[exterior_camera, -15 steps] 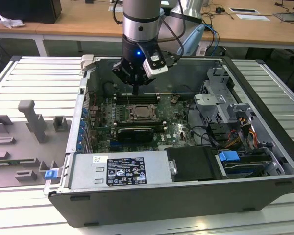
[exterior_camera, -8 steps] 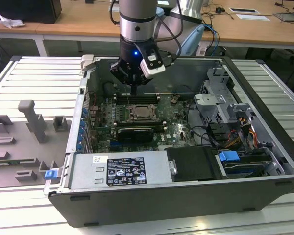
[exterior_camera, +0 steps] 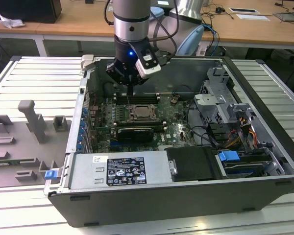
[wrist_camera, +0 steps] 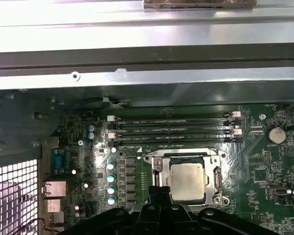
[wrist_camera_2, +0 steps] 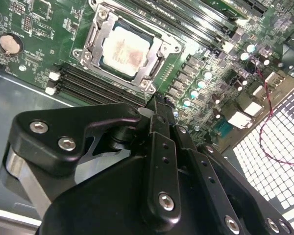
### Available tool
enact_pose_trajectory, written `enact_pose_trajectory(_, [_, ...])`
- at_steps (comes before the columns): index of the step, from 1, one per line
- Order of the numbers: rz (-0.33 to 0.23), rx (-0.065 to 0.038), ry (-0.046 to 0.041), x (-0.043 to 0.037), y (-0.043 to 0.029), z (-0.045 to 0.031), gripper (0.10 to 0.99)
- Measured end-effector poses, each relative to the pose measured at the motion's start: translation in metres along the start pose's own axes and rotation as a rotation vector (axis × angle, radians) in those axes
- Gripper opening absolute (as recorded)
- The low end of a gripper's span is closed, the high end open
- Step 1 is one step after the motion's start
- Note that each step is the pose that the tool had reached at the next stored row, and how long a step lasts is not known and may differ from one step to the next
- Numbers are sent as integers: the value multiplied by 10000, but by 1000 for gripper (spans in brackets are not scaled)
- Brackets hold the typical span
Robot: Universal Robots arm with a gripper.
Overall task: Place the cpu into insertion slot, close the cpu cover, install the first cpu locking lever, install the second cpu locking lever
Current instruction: 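Install the first cpu locking lever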
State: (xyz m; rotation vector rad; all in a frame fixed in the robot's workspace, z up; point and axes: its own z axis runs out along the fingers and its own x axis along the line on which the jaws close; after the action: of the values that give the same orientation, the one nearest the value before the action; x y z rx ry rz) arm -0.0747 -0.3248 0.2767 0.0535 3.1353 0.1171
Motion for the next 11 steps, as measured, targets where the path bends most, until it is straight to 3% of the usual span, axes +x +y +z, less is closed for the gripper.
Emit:
enact_pose_trajectory(8, [-20, -10, -206, 162, -6, 26, 106])
enact_pose_trajectory(11, [-42, -10, -262, 210, 21, 70, 106])
